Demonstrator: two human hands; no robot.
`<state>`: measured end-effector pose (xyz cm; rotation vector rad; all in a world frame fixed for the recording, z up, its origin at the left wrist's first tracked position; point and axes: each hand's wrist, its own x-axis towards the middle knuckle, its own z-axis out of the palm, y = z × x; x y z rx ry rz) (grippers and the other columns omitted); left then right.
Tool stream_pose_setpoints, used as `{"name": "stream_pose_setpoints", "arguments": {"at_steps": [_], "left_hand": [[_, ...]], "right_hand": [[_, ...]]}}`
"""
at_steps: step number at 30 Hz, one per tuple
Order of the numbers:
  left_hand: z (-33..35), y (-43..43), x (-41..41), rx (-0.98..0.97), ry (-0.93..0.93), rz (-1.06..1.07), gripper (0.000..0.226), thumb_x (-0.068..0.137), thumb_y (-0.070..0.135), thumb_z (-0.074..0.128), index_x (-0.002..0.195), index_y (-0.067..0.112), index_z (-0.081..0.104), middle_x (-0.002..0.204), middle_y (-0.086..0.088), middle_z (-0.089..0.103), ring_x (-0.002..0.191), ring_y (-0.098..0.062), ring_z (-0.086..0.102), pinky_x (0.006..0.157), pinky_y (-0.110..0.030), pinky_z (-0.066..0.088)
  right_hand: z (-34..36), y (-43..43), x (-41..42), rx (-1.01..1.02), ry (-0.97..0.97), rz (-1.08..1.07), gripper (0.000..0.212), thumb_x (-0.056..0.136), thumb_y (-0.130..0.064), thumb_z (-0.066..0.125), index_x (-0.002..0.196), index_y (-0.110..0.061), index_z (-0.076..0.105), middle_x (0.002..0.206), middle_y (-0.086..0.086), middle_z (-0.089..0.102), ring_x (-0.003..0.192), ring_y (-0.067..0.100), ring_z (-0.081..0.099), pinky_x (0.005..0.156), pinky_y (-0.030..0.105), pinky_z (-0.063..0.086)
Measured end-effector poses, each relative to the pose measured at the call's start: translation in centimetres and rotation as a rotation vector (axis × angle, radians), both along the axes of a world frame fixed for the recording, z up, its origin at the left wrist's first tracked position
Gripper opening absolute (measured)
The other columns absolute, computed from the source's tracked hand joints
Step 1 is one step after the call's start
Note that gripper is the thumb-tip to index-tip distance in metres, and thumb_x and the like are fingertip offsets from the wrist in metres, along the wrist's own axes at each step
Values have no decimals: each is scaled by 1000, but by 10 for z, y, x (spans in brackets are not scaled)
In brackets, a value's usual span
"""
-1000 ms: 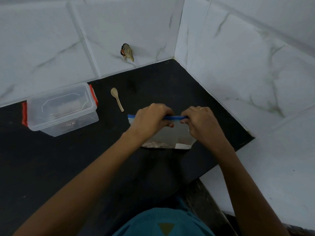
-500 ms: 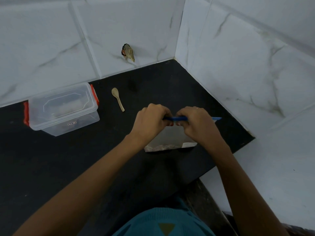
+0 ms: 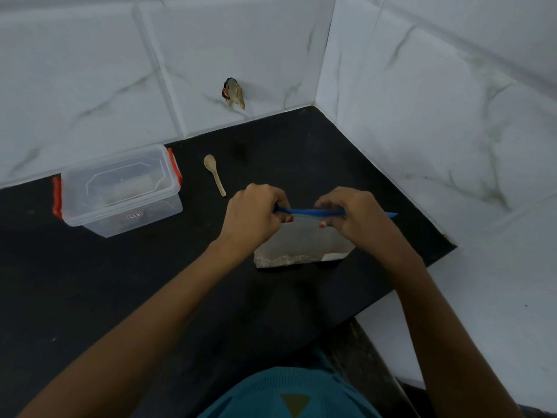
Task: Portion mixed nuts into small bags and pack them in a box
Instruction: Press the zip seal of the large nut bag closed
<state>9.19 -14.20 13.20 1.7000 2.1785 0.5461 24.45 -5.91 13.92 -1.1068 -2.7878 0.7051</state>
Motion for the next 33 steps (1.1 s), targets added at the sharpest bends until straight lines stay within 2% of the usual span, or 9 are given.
{"name": "stream_pose_setpoints", "arguments": {"at_steps": [3, 10, 13, 16, 18, 22, 27, 29, 33], "left_hand": [[0, -1, 1, 16, -21, -7, 16, 84, 20, 65, 99, 15, 67, 95, 0, 65, 84, -9, 59, 81, -29, 52], [-2, -3, -2, -9, -80, -64, 31, 80, 24, 68, 109, 14, 66, 103, -5, 67, 94, -16, 61, 86, -36, 50], [-1, -9, -6, 0, -81, -69, 39, 79, 24, 69, 116, 15, 62, 112, -2, 65, 100, -13, 61, 90, -34, 50], [0, -17, -16, 45, -58, -11, 27, 82, 23, 66, 108, 17, 63, 101, 5, 61, 90, -7, 57, 82, -27, 50], [-1, -20, -20, 66, -60, 25, 21, 84, 23, 64, 104, 17, 64, 91, 8, 54, 81, -3, 52, 73, -19, 44], [-4, -19, -17, 79, -134, 82, 11, 84, 20, 64, 94, 17, 64, 82, 11, 53, 67, 0, 50, 62, -8, 38], [-6, -17, -15, 70, -204, 109, 5, 83, 18, 65, 88, 18, 63, 74, 13, 52, 70, -2, 53, 63, -11, 41], [-6, -17, -16, 59, -220, 95, 4, 83, 18, 65, 86, 18, 63, 79, 8, 57, 76, -6, 57, 71, -19, 48], [-7, -18, -16, 68, -199, 56, 7, 81, 18, 66, 88, 17, 65, 84, 5, 60, 83, -11, 61, 79, -28, 51]], "right_hand": [[2, -5, -2, 12, 74, 9, 37, 78, -13, 70, 113, -10, 61, 114, 6, 60, 104, 15, 55, 96, 34, 44], [-7, -12, -14, 119, 61, 10, 23, 85, -5, 57, 107, -7, 64, 104, 10, 62, 98, 21, 54, 96, 37, 39], [-7, -8, -18, 104, 70, -52, 19, 85, -1, 56, 100, -5, 65, 100, 8, 59, 94, 20, 53, 87, 26, 38], [-4, -5, -15, 5, 1, -118, 18, 86, -2, 55, 100, -7, 65, 97, 4, 54, 92, 17, 52, 79, 16, 33], [-3, -5, -12, 23, 132, -128, 17, 85, 1, 55, 93, -4, 68, 96, 11, 62, 91, 23, 57, 77, 19, 37], [1, -2, -14, -47, -43, -32, 27, 87, -8, 57, 114, -9, 61, 114, 8, 57, 105, 20, 53, 97, 29, 40], [4, -3, -8, -73, 120, -42, 34, 82, -4, 61, 113, -18, 59, 117, -3, 56, 104, 4, 46, 98, 27, 38], [3, -5, -10, -74, 173, -5, 37, 80, -4, 63, 113, -21, 58, 116, -7, 55, 106, 1, 44, 99, 26, 37], [-3, -14, -28, 14, 146, 107, 21, 83, -13, 63, 104, -16, 63, 99, -9, 52, 93, 6, 50, 93, 30, 42]]}}
